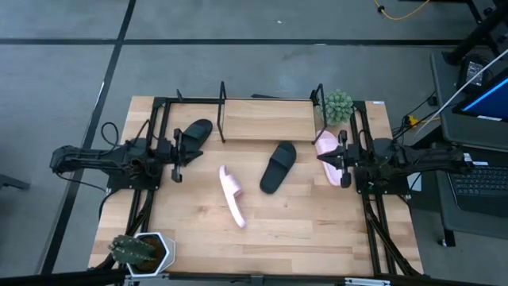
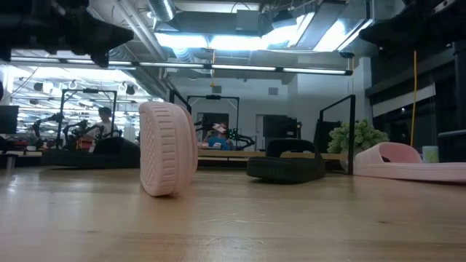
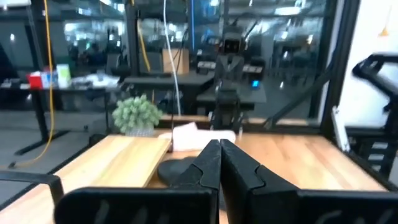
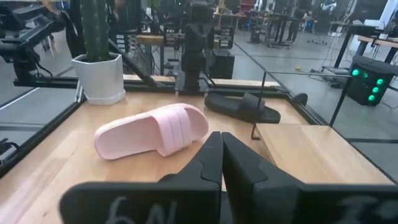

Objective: Pick and place slides into the shelf
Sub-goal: Put the right pink slipper on the shelf

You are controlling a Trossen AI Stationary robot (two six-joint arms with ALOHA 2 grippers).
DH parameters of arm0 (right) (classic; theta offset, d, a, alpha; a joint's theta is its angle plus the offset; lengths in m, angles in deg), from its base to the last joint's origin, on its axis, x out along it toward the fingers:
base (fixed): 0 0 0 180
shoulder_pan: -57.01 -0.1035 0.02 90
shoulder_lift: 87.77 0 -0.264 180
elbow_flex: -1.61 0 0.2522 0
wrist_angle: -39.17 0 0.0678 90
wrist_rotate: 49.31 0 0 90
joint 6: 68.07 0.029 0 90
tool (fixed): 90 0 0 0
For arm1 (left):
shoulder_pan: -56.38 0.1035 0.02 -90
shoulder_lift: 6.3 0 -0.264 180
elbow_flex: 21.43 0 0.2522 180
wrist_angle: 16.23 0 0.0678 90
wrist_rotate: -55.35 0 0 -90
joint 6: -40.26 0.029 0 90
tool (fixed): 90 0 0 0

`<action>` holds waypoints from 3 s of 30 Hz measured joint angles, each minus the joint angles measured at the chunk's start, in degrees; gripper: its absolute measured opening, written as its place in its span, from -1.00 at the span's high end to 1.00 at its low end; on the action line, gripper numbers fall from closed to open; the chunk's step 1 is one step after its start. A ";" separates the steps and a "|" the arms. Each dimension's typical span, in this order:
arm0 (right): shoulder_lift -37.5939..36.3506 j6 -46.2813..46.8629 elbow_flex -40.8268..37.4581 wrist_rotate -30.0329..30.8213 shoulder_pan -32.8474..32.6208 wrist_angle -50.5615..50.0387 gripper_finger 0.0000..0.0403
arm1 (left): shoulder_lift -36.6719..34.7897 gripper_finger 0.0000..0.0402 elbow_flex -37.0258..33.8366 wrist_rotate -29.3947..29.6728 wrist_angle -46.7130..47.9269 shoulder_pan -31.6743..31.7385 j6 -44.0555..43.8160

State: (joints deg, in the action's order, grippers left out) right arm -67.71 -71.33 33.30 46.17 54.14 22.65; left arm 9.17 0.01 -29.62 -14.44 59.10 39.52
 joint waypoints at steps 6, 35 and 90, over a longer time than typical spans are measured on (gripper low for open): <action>1.10 0.07 0.00 -0.01 0.00 -2.79 0.98 | 9.95 1.00 5.65 -1.19 6.07 1.82 1.27; 7.80 5.41 18.01 4.64 0.02 -29.42 0.98 | 17.85 1.00 5.62 -5.35 -3.95 2.27 5.30; 41.83 22.04 38.97 15.21 -2.56 -67.29 0.90 | 18.70 1.00 5.55 -4.02 -2.90 2.27 10.19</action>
State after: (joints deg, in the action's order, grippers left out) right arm -25.88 -49.29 72.27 61.38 51.58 -44.63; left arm 27.87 5.57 -33.64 -17.34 61.37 49.71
